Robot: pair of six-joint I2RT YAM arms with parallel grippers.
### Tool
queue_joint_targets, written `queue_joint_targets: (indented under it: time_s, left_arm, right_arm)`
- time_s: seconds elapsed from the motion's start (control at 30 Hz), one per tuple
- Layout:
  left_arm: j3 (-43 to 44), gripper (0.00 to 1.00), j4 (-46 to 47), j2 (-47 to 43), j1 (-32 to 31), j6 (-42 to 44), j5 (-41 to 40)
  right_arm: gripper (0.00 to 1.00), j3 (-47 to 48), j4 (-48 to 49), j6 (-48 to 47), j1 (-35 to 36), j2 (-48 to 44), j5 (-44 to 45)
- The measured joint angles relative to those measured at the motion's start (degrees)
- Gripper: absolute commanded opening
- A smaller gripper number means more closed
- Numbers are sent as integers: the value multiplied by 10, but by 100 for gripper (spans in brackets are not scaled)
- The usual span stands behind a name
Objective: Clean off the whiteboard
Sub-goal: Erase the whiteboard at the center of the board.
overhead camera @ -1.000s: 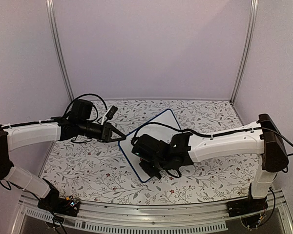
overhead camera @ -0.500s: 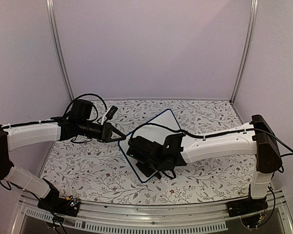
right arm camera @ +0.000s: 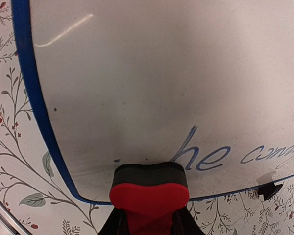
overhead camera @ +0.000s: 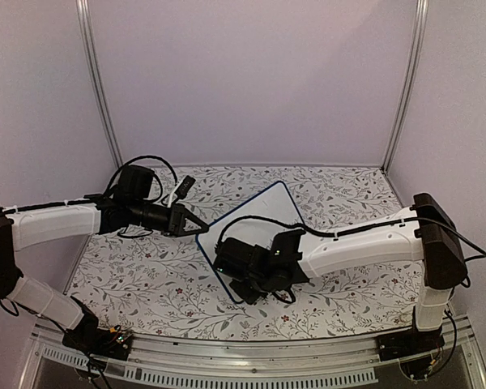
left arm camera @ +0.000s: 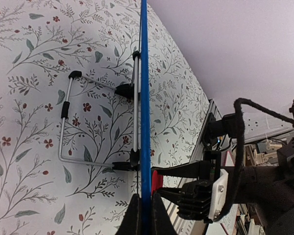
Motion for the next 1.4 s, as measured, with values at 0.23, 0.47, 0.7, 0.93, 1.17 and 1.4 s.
queue_joint_targets:
  time_s: [0.23,0.47,0.7,0.93,1.17,1.4]
  left_arm:
    - [0,0,0,0,0,0,1]
    - [0,0,0,0,0,0,1]
    - [0,0,1,0,0,0,1]
    - [0,0,1,0,0,0,1]
    - [0,0,1,0,0,0,0]
    - [0,0,1,0,0,0,0]
  right_arm:
    - [22,-7,-6,0,6,0,-9]
    - [23,14,-20,-8,6,7,-6]
    - [23,54,-21,-24,6,16,8]
    - [24,61,-23,-34,5,19,14]
    - [23,15,-7,-30,2,7,9]
    - [23,-31,-8,-14,1,0,-4]
